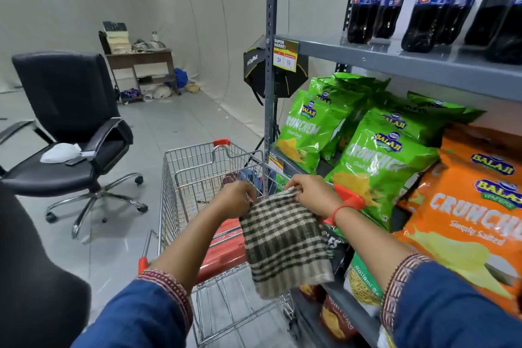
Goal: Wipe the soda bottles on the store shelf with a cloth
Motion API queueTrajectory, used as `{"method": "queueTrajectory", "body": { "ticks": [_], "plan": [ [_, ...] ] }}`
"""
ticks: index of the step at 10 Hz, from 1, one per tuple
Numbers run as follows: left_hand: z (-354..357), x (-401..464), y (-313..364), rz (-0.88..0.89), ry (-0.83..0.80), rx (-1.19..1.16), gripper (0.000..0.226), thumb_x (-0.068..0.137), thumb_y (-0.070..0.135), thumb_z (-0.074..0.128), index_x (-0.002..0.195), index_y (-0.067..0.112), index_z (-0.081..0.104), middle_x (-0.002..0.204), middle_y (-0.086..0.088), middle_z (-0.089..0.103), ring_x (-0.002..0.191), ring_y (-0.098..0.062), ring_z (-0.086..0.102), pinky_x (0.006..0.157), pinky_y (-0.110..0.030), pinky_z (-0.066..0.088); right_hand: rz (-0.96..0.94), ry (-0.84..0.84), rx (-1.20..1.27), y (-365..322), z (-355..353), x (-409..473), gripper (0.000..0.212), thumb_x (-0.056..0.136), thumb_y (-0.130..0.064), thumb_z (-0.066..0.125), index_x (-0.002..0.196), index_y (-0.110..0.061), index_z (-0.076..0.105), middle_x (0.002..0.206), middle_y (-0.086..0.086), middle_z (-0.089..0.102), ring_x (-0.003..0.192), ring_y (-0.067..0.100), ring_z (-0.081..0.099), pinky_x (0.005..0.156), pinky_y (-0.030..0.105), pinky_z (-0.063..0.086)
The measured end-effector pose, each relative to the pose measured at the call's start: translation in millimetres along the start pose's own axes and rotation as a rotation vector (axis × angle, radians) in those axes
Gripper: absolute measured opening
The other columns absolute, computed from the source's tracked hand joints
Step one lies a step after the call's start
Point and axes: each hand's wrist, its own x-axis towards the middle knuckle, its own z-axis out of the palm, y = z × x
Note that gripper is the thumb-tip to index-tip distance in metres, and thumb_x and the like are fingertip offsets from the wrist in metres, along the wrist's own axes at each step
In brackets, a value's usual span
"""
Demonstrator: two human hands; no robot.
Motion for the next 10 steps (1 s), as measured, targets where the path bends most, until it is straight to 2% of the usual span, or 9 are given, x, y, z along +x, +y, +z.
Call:
{"method": "queueTrajectory", "body": {
  "ticks": [2, 3, 4, 5, 6, 7, 8, 9, 10],
  "plan": [
    [26.0, 8.8, -20.7, -0.009, 0.023, 0.242, 0.030, 0.077, -0.004, 0.045, 0.096, 0.012, 0.061, 0.106, -0.009, 0.064, 0.095, -0.025, 0.059, 0.085, -0.040, 0.051, -0.101, 0.167, -0.227, 12.5, 21.9, -24.1, 0.037, 0.080, 0.011, 0.045, 0.104, -0.014, 0.058, 0.107, 0.007, 0.063, 0.099, 0.028, 0.055, 0.075, 0.038, 0.047],
    [22.4, 1.9, -15.2, 0.028, 0.190, 0.288, 0.022, 0.079, -0.001, 0.044, 0.083, 0.012, 0.062, 0.090, -0.007, 0.066, 0.086, -0.026, 0.061, 0.077, -0.040, 0.054, -0.160, 0.182, -0.178, 12.7, 22.8, -37.5, 0.029, 0.080, 0.007, 0.046, 0.092, -0.012, 0.065, 0.098, 0.007, 0.067, 0.094, 0.025, 0.056, 0.085, 0.041, 0.049],
    [24.2, -25.3, 7.1, 0.141, 0.367, 0.321, 0.027, 0.086, 0.019, 0.046, 0.060, 0.015, 0.052, 0.059, 0.000, 0.057, 0.063, -0.024, 0.061, 0.057, -0.030, 0.052, -0.230, 0.010, -0.172, 15.3, 20.9, -55.3, 0.017, 0.088, -0.020, 0.050, 0.093, -0.014, 0.065, 0.099, 0.006, 0.070, 0.094, 0.024, 0.061, 0.092, 0.044, 0.048],
    [40.1, -47.1, 20.7, 0.139, 0.198, 0.412, 0.035, 0.083, 0.047, 0.047, 0.075, 0.015, 0.059, 0.072, -0.003, 0.065, 0.071, -0.024, 0.063, 0.061, -0.029, 0.051, -0.315, -0.127, -0.359, 20.4, 23.3, -61.7, 0.034, 0.089, -0.041, 0.050, 0.113, -0.016, 0.055, 0.121, 0.006, 0.062, 0.114, 0.023, 0.053, 0.111, 0.049, 0.027],
    [68.7, -61.3, 17.5, 0.055, -0.037, 0.607, 0.048, 0.078, 0.050, 0.051, 0.107, 0.012, 0.049, 0.110, -0.010, 0.062, 0.099, -0.029, 0.058, 0.080, -0.037, 0.043, -0.397, -0.153, -0.535, 26.2, 30.3, -63.4, 0.065, 0.085, -0.042, 0.056, 0.137, -0.014, 0.029, 0.146, 0.004, 0.037, 0.136, 0.017, 0.029, 0.115, 0.049, 0.006],
    [74.2, -58.2, 10.4, 0.030, -0.022, 0.611, 0.046, 0.078, 0.038, 0.055, 0.112, 0.011, 0.041, 0.117, -0.010, 0.059, 0.106, -0.030, 0.056, 0.091, -0.040, 0.039, -0.409, -0.117, -0.563, 26.6, 35.0, -64.5, 0.069, 0.084, -0.032, 0.057, 0.140, -0.013, 0.023, 0.149, 0.005, 0.032, 0.138, 0.018, 0.023, 0.115, 0.048, 0.004],
    [74.8, -48.7, 5.4, -0.012, -0.060, 0.502, 0.039, 0.067, 0.027, 0.060, 0.102, 0.014, 0.046, 0.104, -0.008, 0.066, 0.093, -0.029, 0.061, 0.082, -0.036, 0.050, -0.356, -0.092, -0.514, 24.9, 36.4, -67.0, 0.068, 0.081, -0.018, 0.054, 0.140, -0.013, 0.022, 0.147, 0.007, 0.032, 0.138, 0.021, 0.021, 0.115, 0.050, 0.002],
    [74.1, -46.1, 7.2, -0.049, -0.074, 0.471, 0.039, 0.066, 0.026, 0.063, 0.100, 0.017, 0.049, 0.101, -0.006, 0.067, 0.089, -0.028, 0.061, 0.075, -0.036, 0.053, -0.315, -0.112, -0.503, 20.9, 31.7, -69.9, 0.070, 0.080, -0.016, 0.054, 0.141, -0.012, 0.019, 0.148, 0.007, 0.029, 0.139, 0.022, 0.017, 0.114, 0.052, 0.001],
    [65.6, -46.6, 13.1, -0.020, -0.108, 0.533, 0.039, 0.070, 0.035, 0.062, 0.103, 0.017, 0.049, 0.108, -0.007, 0.065, 0.095, -0.027, 0.060, 0.079, -0.035, 0.049, -0.265, -0.170, -0.485, 15.1, 29.1, -75.4, 0.077, 0.082, -0.013, 0.051, 0.144, -0.012, 0.005, 0.156, 0.007, 0.009, 0.142, 0.023, 0.001, 0.115, 0.053, -0.002]
  ]
}}
